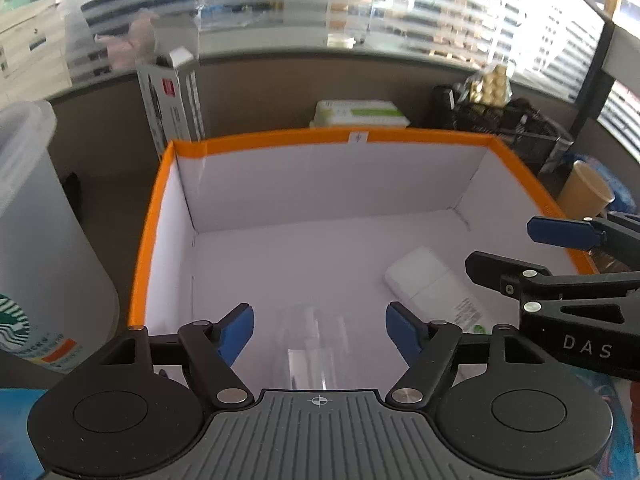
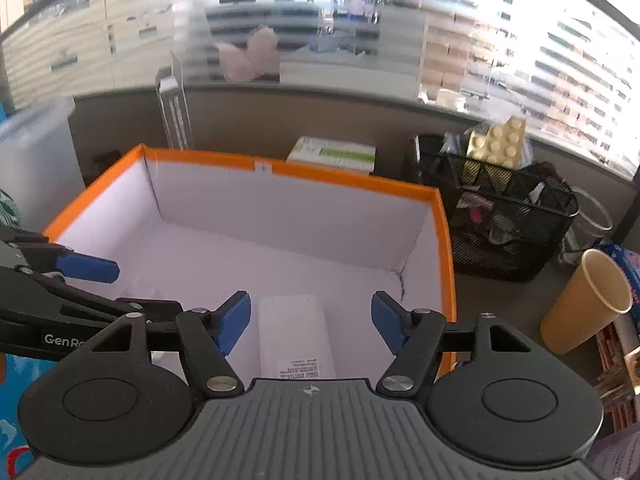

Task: Organize rigid objects
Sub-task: 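Move the left tool to the green tube while the right moves to the white charger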

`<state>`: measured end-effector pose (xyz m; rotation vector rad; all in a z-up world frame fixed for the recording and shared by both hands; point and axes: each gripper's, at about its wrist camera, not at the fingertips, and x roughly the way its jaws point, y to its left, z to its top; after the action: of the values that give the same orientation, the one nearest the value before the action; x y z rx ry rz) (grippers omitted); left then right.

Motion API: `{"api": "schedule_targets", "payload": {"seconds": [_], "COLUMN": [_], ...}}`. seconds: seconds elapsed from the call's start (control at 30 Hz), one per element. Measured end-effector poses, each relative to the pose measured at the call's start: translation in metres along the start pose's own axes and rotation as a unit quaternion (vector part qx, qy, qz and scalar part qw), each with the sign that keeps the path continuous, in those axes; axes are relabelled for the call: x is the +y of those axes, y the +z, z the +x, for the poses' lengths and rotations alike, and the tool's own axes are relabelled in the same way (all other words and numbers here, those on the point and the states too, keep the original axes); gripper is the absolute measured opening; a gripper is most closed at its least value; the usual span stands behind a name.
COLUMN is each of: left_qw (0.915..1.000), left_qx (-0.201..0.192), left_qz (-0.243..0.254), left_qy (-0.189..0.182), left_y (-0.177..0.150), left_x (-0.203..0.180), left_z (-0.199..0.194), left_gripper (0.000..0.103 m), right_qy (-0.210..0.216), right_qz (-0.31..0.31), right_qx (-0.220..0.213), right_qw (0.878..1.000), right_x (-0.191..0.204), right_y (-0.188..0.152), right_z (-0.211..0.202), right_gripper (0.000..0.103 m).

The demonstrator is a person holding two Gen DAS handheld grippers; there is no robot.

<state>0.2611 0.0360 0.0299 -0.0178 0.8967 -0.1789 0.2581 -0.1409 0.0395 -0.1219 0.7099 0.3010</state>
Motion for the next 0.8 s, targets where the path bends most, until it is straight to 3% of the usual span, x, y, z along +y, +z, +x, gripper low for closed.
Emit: {"api": "schedule_targets", "payload": {"seconds": [0.03,0.1,0.33,0.4,0.47,0.5,0.6,0.8], "left_qw": [0.9998,0.9980,0.9920,0.9883,0.9817,0.9780,0.9716,0.9751], "left_qx": [-0.008,-0.040,-0.108,-0.136,-0.172,-0.188,-0.209,-0.183], "left_qz": [0.001,0.013,0.036,0.048,0.070,0.082,0.108,0.125], "left_qy": [0.016,0.047,0.055,0.050,0.042,0.040,0.027,-0.011], "left_y": [0.001,0.000,-0.009,-0.024,-0.046,-0.059,-0.097,-0.147], "left_x": [-0.001,-0.005,-0.008,-0.007,-0.004,-0.002,0.001,0.006], "left_z": [-0.006,-0.021,-0.071,-0.088,-0.101,-0.105,-0.103,-0.081], "left_gripper": [0.090,0.097,0.100,0.103,0.103,0.103,0.103,0.103], "right_qy": [-0.001,-0.004,-0.010,-0.007,-0.005,-0.008,-0.017,-0.020], "right_qz": [0.001,0.001,-0.008,-0.010,-0.017,-0.024,-0.048,-0.040], "right_qx": [-0.005,-0.018,-0.066,-0.098,-0.139,-0.161,-0.186,-0.175], "right_qw": [1.000,1.000,0.998,0.995,0.990,0.987,0.981,0.984], "right_x": [0.000,0.001,0.014,0.018,0.023,0.026,0.039,0.063], "right_y": [0.001,0.002,-0.002,-0.012,-0.031,-0.044,-0.087,-0.164], "right_z": [-0.005,-0.016,-0.059,-0.079,-0.100,-0.111,-0.126,-0.127], "right_gripper": [0.065,0.065,0.065,0.073,0.095,0.101,0.103,0.103]}}
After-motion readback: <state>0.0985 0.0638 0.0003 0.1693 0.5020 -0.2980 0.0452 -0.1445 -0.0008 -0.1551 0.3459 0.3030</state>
